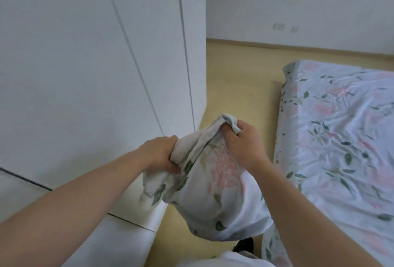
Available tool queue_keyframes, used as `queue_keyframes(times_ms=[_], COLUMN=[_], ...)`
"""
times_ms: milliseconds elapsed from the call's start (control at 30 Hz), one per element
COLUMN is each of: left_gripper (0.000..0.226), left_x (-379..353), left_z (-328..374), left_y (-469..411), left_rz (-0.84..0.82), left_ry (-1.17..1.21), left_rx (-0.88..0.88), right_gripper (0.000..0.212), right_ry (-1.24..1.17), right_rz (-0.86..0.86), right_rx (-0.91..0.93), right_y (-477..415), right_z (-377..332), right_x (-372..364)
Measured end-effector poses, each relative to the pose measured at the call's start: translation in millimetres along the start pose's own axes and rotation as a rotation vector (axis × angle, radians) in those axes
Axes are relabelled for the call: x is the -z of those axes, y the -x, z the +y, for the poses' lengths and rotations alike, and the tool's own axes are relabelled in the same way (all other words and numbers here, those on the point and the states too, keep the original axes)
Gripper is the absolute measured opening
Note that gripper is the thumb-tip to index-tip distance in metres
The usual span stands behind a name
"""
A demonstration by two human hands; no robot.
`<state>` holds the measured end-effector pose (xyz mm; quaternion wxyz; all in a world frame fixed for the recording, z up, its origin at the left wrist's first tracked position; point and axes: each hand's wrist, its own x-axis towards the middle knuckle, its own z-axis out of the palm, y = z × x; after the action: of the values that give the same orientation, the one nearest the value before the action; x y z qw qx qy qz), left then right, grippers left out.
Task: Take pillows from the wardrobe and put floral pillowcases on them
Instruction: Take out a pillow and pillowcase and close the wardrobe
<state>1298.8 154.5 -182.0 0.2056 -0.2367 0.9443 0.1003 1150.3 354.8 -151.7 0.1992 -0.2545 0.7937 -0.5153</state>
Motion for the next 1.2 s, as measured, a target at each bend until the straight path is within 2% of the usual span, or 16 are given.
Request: queue_keyframes(times_ms=[67, 133, 233, 267, 300, 367, 400, 433, 500, 633, 767, 933, 1000, 1133, 1200], left_gripper=[0.068, 0.061, 0.044, 0.049, 0.065, 0.113, 0.129, 0.134, 0.117, 0.042, 0.009, 0.016, 0.015, 0.007, 0.023], left_x=[8, 22, 51, 60, 69, 79, 78, 72, 54, 38, 37, 58, 69, 92, 103], left_z=[22, 46, 88, 102, 115, 139, 152, 160, 174, 192, 210, 226, 237, 256, 259], left_y=[-32, -60, -98, -111, -123, -147, -161, -170, -195, -242, -283, -347, -372, -403, -413], left_rz=[-0.09, -0.109, 0.047, 0.107, 0.122, 0.039, -0.004, -0.01, 0.092, 0.227, 0.24, 0.184, 0.165, -0.104, -0.267], left_ry=[0.008, -0.015, -0.137, -0.162, -0.166, -0.144, -0.191, -0.274, -0.393, -0.327, -0.203, 0.02, 0.052, -0.036, -0.143], left_rx=[-0.028, -0.082, -0.196, -0.231, -0.26, -0.299, -0.309, -0.311, -0.323, -0.379, -0.413, -0.347, -0.398, -0.643, -0.746], right_gripper=[0.031, 0.033, 0.034, 0.033, 0.033, 0.035, 0.036, 0.037, 0.039, 0.041, 0.043, 0.043, 0.043, 0.043, 0.043], right_ry=[0.015, 0.035, -0.012, -0.038, -0.062, -0.096, -0.113, -0.127, -0.138, -0.068, -0.073, -0.102, -0.144, -0.145, -0.107], right_rz=[0.035, 0.077, 0.155, 0.175, 0.185, 0.176, 0.17, 0.16, 0.151, 0.176, 0.266, 0.349, 0.445, 0.691, 0.743], right_rx=[-0.05, -0.101, -0.158, -0.176, -0.194, -0.196, -0.191, -0.188, -0.207, -0.241, -0.302, -0.397, -0.46, -0.581, -0.62], right_y=[-12, -26, -49, -56, -63, -74, -80, -84, -92, -105, -118, -135, -145, -159, -160], right_z=[17, 32, 49, 54, 59, 70, 76, 78, 85, 100, 114, 125, 128, 126, 124], right_x=[24, 53, 95, 106, 114, 125, 131, 133, 143, 171, 196, 211, 213, 213, 210])
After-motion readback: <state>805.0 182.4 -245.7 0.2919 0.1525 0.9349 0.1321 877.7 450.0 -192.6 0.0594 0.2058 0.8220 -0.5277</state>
